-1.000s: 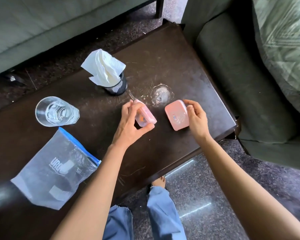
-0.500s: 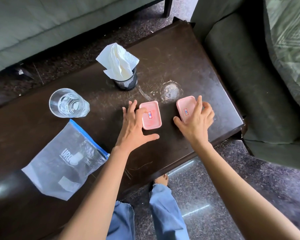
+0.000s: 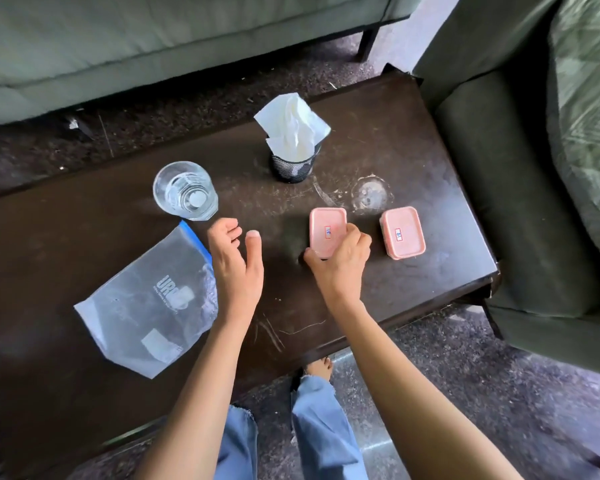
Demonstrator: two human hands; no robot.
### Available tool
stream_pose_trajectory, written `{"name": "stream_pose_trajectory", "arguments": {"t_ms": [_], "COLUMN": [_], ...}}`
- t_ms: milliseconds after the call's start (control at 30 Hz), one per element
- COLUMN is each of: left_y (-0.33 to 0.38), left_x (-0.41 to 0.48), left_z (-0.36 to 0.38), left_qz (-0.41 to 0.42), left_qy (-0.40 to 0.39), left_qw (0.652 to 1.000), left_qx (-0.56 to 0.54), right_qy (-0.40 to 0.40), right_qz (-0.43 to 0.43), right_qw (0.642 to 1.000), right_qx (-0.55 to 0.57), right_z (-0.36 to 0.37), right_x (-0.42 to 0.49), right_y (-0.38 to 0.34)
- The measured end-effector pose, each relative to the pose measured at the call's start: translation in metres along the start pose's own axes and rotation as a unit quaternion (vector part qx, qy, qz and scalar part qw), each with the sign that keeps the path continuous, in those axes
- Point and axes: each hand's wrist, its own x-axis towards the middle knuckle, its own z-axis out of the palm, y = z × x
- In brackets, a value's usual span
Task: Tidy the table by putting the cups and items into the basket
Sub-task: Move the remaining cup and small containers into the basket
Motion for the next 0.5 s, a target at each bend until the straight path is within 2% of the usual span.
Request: {"name": "stream_pose_trajectory", "arguments": {"t_ms": [167, 400, 467, 500], "left_y": [-0.003, -0.029, -0.052, -0.054], "left_x": [0.007, 0.026, 0.031, 0.033], "left_z": [-0.052, -0.158, -0.223, -0.225], "left_qz": [-0.004, -0.034, -0.061, -0.067], "left_qy": [0.05, 0.185, 0.247, 0.248], "left_qw": [0.999, 0.982, 0.967, 0.966], "left_qx": [0.004, -0.005, 0.004, 0.006], "right_qy": [-0.001, -0.092, -0.133, -0.132], "right_qz": [0.001, -0.184, -0.236, -0.248], "right_qw": [0.998, 0.973, 0.956, 0.953], "right_qx": [0.068, 0.101, 0.112, 0.115], "right_z": [-0.002, 0.023, 0.051, 0.051], "right_x": [-0.035, -0.102, -0.13, -0.128], "right_y": [-0.027, -0.116, -0.172, -0.18]}}
